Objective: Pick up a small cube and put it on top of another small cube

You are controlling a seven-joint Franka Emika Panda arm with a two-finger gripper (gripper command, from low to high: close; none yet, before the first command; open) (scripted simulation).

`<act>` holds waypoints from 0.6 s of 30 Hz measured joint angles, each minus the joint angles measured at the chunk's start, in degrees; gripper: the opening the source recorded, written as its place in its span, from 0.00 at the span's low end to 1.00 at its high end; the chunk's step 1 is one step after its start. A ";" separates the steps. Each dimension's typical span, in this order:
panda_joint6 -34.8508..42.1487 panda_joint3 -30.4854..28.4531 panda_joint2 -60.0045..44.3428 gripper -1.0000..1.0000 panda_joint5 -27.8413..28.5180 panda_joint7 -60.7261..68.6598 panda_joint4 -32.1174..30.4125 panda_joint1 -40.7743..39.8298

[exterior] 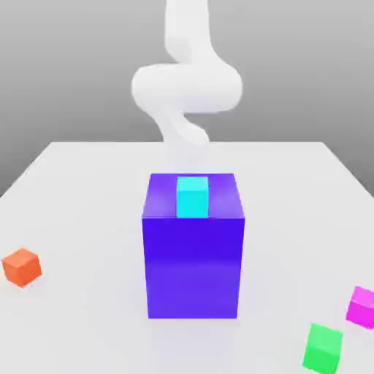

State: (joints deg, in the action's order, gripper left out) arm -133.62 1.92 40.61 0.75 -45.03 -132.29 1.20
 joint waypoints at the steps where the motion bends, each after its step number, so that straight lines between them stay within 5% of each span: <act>1: -0.80 0.85 -2.25 0.50 0.33 0.34 -0.22 0.51; 18: -13.27 13.95 -37.73 0.50 8.20 3.78 -3.63 10.13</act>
State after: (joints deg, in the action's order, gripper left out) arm -146.89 15.87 2.88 8.95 -41.25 -135.91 11.33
